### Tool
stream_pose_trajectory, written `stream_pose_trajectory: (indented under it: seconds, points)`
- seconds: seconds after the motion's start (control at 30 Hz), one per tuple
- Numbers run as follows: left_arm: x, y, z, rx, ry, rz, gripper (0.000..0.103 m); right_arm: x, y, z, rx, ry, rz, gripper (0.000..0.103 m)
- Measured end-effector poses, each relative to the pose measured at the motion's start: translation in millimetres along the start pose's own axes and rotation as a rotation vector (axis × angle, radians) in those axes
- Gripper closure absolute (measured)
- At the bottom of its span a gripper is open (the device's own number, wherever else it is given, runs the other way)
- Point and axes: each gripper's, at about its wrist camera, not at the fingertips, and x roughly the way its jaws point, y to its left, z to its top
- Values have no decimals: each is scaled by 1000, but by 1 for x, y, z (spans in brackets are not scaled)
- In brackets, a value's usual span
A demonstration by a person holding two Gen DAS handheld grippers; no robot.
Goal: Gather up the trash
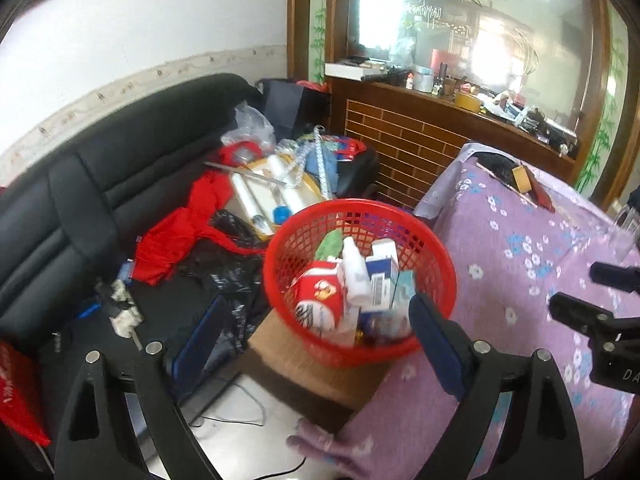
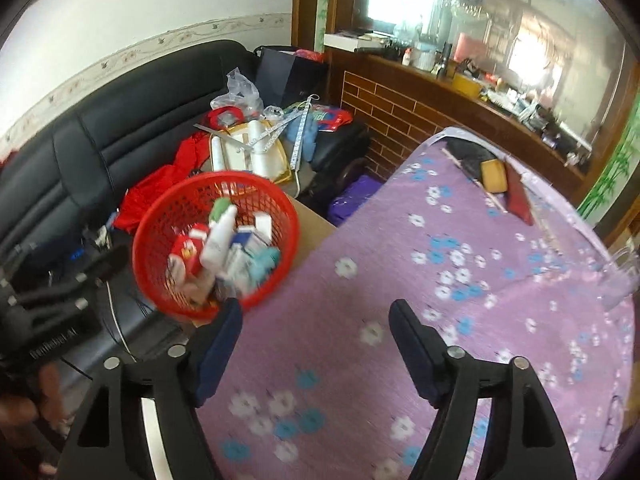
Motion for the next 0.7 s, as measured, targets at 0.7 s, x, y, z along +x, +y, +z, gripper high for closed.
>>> stream_pose_trajectory:
  seconds: [0.7]
  points:
    - [-108, -83, -51, 2, -11, 141, 4, -111, -47, -118, -165, -90, 25, 10]
